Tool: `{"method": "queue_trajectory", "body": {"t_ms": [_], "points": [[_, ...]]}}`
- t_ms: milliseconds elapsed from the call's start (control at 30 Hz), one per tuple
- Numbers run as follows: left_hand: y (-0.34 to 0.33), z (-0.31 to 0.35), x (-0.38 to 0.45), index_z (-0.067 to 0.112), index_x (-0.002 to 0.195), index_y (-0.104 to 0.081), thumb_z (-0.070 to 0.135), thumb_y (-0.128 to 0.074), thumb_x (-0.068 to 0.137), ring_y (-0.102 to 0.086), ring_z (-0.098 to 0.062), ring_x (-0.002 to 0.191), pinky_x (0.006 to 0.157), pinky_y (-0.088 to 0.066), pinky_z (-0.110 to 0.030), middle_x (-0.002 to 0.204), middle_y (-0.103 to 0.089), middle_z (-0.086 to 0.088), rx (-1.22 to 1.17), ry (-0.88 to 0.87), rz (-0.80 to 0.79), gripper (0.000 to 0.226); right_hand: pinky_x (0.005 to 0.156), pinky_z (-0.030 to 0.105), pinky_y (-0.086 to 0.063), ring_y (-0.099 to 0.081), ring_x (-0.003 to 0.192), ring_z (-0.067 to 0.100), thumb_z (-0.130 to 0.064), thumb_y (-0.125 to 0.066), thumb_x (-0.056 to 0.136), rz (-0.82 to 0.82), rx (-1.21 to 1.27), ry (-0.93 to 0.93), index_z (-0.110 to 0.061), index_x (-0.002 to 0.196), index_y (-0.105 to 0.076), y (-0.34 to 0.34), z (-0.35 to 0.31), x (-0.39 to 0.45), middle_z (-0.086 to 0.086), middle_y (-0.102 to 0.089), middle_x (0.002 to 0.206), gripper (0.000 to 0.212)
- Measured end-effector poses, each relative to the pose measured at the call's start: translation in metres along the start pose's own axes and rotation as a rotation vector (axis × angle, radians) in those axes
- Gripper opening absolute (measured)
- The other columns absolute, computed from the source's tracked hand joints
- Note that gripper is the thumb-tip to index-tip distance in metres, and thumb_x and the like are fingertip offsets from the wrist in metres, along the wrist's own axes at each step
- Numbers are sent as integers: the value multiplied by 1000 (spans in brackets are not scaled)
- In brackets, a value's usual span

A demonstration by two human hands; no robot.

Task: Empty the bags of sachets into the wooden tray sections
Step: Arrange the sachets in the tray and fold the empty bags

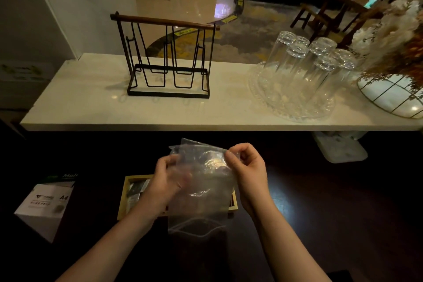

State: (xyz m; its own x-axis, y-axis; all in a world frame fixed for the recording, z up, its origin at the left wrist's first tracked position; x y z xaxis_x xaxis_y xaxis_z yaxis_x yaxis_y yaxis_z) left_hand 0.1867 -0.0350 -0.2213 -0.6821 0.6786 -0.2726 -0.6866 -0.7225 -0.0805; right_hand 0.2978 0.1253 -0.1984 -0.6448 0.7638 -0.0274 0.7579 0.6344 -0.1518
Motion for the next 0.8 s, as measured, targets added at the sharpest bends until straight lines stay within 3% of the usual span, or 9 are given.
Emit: {"method": "queue_trajectory", "body": {"t_ms": [67, 133, 233, 300, 367, 433, 567, 700, 800], "points": [[-8, -9, -11, 32, 110, -55, 52, -79, 57, -65, -3, 99, 76, -53, -18, 109, -67, 7, 217, 21, -131, 61, 62, 20, -46, -54, 71, 10, -1, -66, 84, 56, 64, -11, -16, 88, -59, 2, 1, 3, 4, -57, 82, 17], [-9, -11, -20, 30, 105, -62, 28, -70, 78, -66, -9, 99, 83, -53, -25, 102, -72, 2, 230, 8, -89, 28, 73, 23, -51, -65, 86, 12, -12, -69, 83, 34, 170, -84, -16, 111, -55, -1, 2, 4, 3, -66, 101, 32], [-7, -9, -16, 13, 102, -62, 14, -55, 91, -70, -17, 84, 78, -54, -30, 92, -73, -13, 63, 2, -10, 13, 83, 30, -54, -67, 104, 15, -32, -72, 74, -108, 210, -281, -20, 139, -34, -6, 10, 5, 1, -64, 121, 76], [-1, -2, -14, 9, 92, -59, 13, -51, 93, -67, -12, 79, 80, -49, -30, 85, -69, -10, 61, -49, 76, 9, 82, 33, -56, -67, 106, 19, -31, -73, 74, -223, 213, -421, -16, 143, -32, -6, 20, 1, 6, -61, 127, 81], [2, 4, -13, 11, 94, -58, 12, -48, 94, -66, -7, 80, 79, -47, -28, 87, -67, -3, 60, -95, 99, 9, 87, 41, -54, -65, 107, 28, -29, -74, 75, -387, 152, -495, -11, 137, -43, -9, 26, -7, 15, -61, 128, 72], [4, 9, -13, 15, 109, -54, 12, -47, 95, -66, -1, 87, 73, -49, -18, 98, -67, 0, 62, -118, 70, 17, 91, 44, -53, -66, 102, 31, -24, -73, 77, -498, 50, -538, -9, 124, -56, -13, 33, -18, 17, -66, 121, 52], [9, 4, -15, 26, 114, -45, 20, -57, 83, -68, -9, 88, 68, -55, -25, 108, -63, -2, 91, -15, -86, 34, 86, 47, -51, -64, 91, 31, -15, -70, 76, -399, -60, -428, -15, 108, -66, -13, 38, -15, 18, -69, 107, 32], [16, 4, -14, 32, 110, -57, 14, -56, 77, -67, -18, 86, 74, -54, -34, 100, -69, -5, 33, 19, -112, 38, 67, 28, -49, -61, 71, 15, 0, -65, 83, -405, -92, -306, -21, 95, -70, -12, 29, -9, 0, -68, 79, 25], [20, 11, -15, 16, 84, -72, -2, -53, 83, -66, -17, 76, 66, -54, -24, 82, -73, -4, -53, 21, -76, 27, 60, 22, -51, -64, 63, 10, 1, -66, 76, -439, -52, -270, -17, 74, -73, -14, 23, -9, -2, -70, 71, 19]]}}
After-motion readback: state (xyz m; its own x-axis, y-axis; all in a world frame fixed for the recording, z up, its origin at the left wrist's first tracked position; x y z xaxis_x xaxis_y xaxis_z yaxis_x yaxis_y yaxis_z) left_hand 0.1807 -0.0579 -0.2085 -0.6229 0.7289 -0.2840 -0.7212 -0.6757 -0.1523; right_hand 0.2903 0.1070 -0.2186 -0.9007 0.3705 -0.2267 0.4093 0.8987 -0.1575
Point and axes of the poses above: each hand's wrist, its own x-axis towards the middle knuckle, its own y-axis out of the back of the hand, z = x × y, the point moved 4 cm from there along x, towards the middle knuckle
